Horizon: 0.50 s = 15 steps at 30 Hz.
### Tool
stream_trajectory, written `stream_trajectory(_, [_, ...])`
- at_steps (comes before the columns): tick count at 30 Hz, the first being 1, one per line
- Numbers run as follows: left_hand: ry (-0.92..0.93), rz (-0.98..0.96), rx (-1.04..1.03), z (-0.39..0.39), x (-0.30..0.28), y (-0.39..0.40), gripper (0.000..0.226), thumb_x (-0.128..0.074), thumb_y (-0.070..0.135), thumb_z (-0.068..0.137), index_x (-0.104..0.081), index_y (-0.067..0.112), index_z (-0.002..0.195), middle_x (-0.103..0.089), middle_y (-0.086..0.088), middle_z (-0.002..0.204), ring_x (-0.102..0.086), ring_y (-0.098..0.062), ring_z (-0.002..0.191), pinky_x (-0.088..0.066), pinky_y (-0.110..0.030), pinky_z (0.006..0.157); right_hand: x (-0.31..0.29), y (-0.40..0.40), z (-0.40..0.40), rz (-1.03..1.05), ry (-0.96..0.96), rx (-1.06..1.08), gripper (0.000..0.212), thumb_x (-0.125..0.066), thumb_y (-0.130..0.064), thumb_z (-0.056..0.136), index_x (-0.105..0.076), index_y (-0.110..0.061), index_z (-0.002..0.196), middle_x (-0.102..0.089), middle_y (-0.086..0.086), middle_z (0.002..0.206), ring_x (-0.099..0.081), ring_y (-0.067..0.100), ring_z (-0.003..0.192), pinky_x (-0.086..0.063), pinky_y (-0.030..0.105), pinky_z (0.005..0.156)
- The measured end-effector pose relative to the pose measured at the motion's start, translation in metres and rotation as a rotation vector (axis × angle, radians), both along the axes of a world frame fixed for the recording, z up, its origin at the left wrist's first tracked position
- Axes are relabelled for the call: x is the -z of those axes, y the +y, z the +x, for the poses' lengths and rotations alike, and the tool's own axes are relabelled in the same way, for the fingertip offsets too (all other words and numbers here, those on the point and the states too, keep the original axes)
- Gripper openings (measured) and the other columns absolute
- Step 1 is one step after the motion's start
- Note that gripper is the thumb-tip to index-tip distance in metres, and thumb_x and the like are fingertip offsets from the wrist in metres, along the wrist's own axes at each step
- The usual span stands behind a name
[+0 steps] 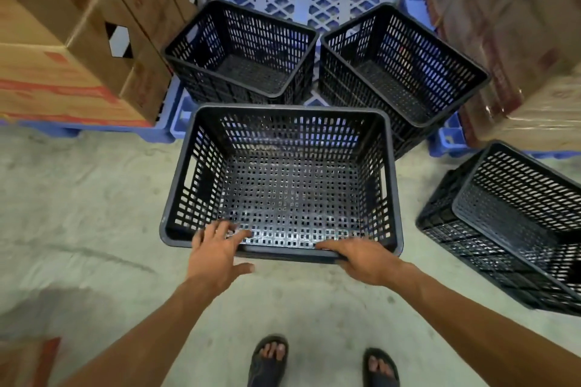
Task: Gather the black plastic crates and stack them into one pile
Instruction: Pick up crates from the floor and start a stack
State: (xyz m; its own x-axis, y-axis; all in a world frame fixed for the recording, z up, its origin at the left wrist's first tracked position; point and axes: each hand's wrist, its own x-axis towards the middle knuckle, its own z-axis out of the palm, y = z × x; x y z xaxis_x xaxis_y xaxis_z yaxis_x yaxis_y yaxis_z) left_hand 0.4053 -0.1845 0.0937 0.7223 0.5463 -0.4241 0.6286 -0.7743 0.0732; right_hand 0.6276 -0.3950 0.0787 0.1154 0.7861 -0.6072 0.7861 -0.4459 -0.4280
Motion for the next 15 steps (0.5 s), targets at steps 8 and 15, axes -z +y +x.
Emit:
stream_trajectory(8, [0.013,-0.129,-0.039,-0.004,0.015,0.022,0.046,-0.050,0.014,0.091,-0.054,0.046,0.124,-0.065,0.009,0.118,-0.058,-0.016,0.109,-0.036,-0.033,0.098,0.006,0.003,-0.010,0.104,-0.100,0.092,0.065,-0.047,-0.007,0.087,-0.045,-0.051,0.136,-0.067,-0.008,0.125,-0.064,0.018,0.109,-0.049,0.037,0.099])
stream_trajectory(15, [0.094,-0.179,-0.022,-0.002,0.019,0.019,0.035,-0.046,0.027,0.091,-0.043,0.047,0.119,-0.047,0.006,0.127,-0.039,-0.021,0.117,-0.018,-0.042,0.111,0.014,-0.001,-0.013,0.160,-0.220,0.012,0.058,-0.050,-0.010,0.091,-0.042,-0.046,0.136,-0.064,-0.009,0.129,-0.063,0.015,0.110,-0.051,0.033,0.094])
